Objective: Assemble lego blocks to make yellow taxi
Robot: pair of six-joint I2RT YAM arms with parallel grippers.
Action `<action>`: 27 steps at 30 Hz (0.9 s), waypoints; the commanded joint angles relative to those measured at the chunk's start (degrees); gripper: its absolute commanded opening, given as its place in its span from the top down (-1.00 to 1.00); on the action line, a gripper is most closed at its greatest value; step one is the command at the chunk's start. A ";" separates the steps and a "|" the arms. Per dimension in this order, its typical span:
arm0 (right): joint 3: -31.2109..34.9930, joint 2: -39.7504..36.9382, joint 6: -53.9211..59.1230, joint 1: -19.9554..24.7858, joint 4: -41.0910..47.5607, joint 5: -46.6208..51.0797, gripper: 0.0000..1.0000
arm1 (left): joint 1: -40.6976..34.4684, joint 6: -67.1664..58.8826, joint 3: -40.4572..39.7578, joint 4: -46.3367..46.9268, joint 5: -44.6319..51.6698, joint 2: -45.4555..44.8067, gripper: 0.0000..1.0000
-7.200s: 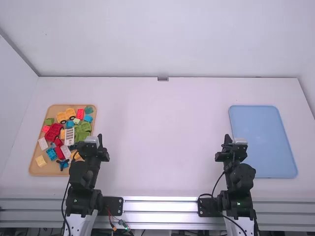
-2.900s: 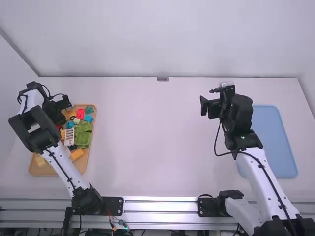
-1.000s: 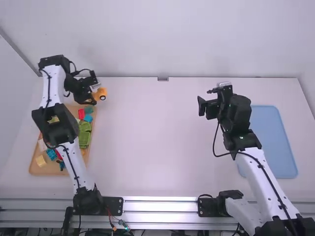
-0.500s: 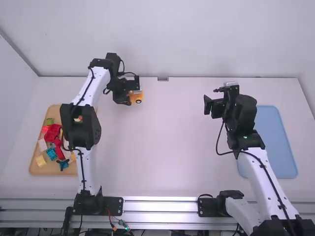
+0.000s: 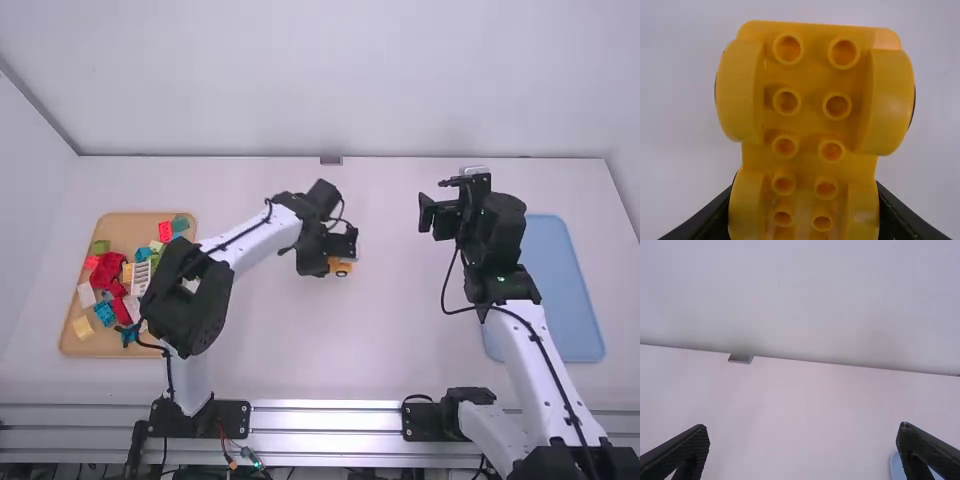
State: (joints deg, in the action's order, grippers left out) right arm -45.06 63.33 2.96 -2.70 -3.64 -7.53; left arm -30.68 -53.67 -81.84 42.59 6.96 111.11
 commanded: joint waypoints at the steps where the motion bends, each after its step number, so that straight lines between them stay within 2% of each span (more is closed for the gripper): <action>1: -1.81 0.39 -0.17 -0.72 0.02 -0.17 -0.97 | -2.08 7.06 2.78 -2.56 -0.66 -0.70 0.76; 6: -1.81 0.39 -0.09 -1.97 -0.02 -0.15 -0.97 | -3.50 8.96 7.61 -5.31 -0.37 -0.70 0.77; 7: -1.81 0.39 -0.07 -2.19 -0.04 -0.15 -0.97 | -3.39 9.33 8.37 -6.19 -0.15 -0.70 0.90; 9: -1.81 0.39 0.04 -2.45 -0.07 -0.15 -0.97 | -3.45 9.31 9.42 -7.50 -0.46 -0.70 0.94; 10: -1.81 0.39 0.02 -2.64 -0.20 -0.15 -0.97 | -3.43 9.14 10.01 -8.02 -0.63 -0.70 0.89; 11: -1.81 0.39 0.00 -2.80 -0.26 -0.15 -0.97 | -3.41 8.46 10.64 -8.26 -0.52 -0.70 0.73; 14: -1.81 0.39 0.00 -3.10 -0.26 0.00 -0.97 | -3.41 7.10 11.85 -9.14 -0.48 -0.70 0.68; 17: -1.81 0.39 0.02 -2.51 -0.22 -0.15 -0.97 | -3.45 7.15 13.22 -10.56 -1.75 -0.70 0.22; 18: -1.81 0.39 0.02 -2.38 -0.17 -0.15 -0.97 | -3.45 7.15 13.57 -11.19 -2.43 -0.70 0.21; 19: -1.81 0.44 0.02 -2.14 -0.17 -0.17 -0.97 | -3.43 7.17 13.88 -11.91 -3.45 -0.70 0.10; 21: -1.79 0.44 -0.02 -1.88 -0.15 -0.17 -0.97 | -3.41 7.17 13.94 -12.24 -3.10 -0.70 -0.29; 22: -1.81 0.44 -0.07 -1.70 -0.15 -0.15 -0.97 | -3.43 7.15 13.94 -12.35 -2.89 -0.70 -0.98; 27: -1.81 0.44 -0.15 -1.73 -0.22 -0.13 -0.97 | -3.41 7.41 13.90 -13.53 -3.39 -0.76 -0.99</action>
State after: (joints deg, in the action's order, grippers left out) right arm -45.06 63.33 3.05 -4.49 -3.68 -7.55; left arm -34.39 -46.26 -68.29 28.86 4.08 111.11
